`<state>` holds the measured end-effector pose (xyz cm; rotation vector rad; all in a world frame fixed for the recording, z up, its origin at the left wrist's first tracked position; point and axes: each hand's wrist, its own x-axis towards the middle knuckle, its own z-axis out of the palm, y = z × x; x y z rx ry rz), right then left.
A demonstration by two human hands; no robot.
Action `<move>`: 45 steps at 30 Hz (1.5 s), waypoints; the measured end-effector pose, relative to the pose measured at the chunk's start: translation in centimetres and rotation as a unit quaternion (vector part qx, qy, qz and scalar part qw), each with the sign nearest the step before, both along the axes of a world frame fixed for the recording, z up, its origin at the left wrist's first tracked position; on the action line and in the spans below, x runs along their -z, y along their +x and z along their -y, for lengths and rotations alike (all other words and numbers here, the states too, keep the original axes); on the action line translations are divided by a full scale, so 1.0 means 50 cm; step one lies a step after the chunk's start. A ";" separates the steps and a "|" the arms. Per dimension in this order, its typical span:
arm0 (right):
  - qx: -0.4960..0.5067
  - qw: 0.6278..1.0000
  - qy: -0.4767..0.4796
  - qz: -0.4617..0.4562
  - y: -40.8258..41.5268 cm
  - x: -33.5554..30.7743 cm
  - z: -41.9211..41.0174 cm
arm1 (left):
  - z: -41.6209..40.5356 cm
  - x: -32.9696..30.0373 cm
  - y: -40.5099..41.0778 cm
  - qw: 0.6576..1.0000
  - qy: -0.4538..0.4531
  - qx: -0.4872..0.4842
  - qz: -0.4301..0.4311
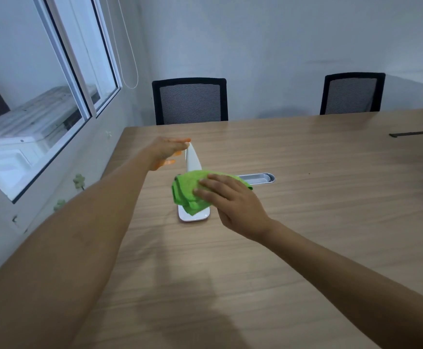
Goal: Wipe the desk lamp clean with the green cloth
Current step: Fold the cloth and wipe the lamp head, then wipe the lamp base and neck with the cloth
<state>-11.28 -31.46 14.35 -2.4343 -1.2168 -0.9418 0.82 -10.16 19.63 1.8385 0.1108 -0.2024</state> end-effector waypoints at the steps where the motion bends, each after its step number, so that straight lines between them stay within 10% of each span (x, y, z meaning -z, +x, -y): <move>1: -0.006 1.000 -0.003 0.022 -0.007 0.004 0.006 | 0.000 -0.002 -0.001 1.000 0.002 0.002 0.000; 18: 0.032 0.997 0.041 -0.058 0.032 0.010 -0.026 | 0.008 -0.007 -0.006 0.999 0.036 0.003 0.012; 30: -0.012 0.992 0.001 0.129 -0.009 0.104 0.021 | 0.013 0.014 -0.012 0.995 0.038 -0.065 0.072; 36: 0.030 0.998 -0.018 0.048 0.029 0.189 0.020 | -0.025 0.145 -0.086 0.958 0.249 -0.081 0.115; 45: 0.195 0.953 0.064 -0.223 0.120 0.209 -0.002 | -0.113 0.439 -0.233 0.875 0.475 -0.016 -0.097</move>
